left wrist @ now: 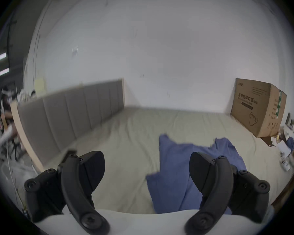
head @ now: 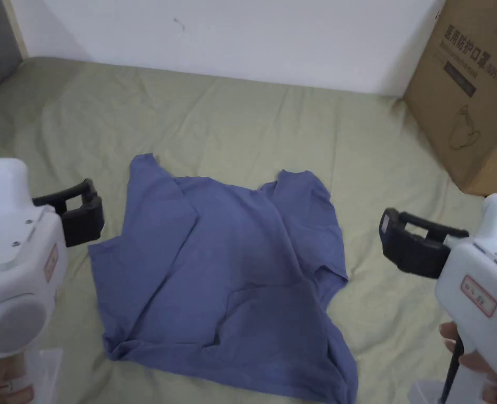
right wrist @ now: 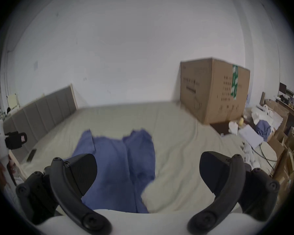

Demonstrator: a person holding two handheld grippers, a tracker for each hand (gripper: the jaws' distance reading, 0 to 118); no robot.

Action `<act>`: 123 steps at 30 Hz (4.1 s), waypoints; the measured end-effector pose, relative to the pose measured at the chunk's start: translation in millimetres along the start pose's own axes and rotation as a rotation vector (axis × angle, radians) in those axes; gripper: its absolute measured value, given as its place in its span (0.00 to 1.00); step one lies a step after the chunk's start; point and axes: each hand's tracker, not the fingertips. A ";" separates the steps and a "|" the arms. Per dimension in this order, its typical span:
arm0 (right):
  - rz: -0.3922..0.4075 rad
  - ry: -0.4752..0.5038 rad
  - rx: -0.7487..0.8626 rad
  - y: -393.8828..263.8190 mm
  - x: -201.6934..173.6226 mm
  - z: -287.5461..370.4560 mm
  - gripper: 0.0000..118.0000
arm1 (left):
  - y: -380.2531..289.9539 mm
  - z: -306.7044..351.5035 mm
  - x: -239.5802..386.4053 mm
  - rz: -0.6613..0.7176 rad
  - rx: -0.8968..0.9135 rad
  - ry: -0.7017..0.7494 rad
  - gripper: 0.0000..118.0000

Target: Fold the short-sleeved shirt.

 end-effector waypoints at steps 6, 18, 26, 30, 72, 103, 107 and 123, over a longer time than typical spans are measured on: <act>0.044 0.021 0.075 14.2 -23.5 5.9 0.76 | 14.8 4.1 26.5 0.009 0.032 -0.081 0.73; -0.015 0.076 0.038 0.9 -37.3 3.7 0.00 | -9.1 2.9 26.9 0.081 -0.056 -0.154 0.00; 0.006 0.085 0.013 1.5 -39.8 -1.3 0.00 | 5.3 -33.9 9.5 0.052 -0.127 -0.123 0.00; -0.010 0.088 0.001 1.4 -39.7 -6.8 0.00 | 13.6 -93.3 0.1 0.009 -0.438 -0.172 0.86; 0.032 0.005 -0.435 -52.6 -10.8 -55.2 0.88 | -33.9 -177.4 -46.0 0.234 -0.594 -0.033 0.00; -0.092 0.260 -0.720 -67.0 15.8 -41.8 0.05 | 4.7 -142.7 -97.2 0.391 -0.556 0.014 0.00; 0.018 0.226 -0.504 16.9 18.2 -42.3 0.05 | 61.7 -132.8 -103.8 0.441 -0.431 -0.015 0.00; -0.022 0.121 0.022 303.4 46.6 3.3 0.05 | 287.0 -55.7 -118.9 0.428 0.025 -0.159 0.00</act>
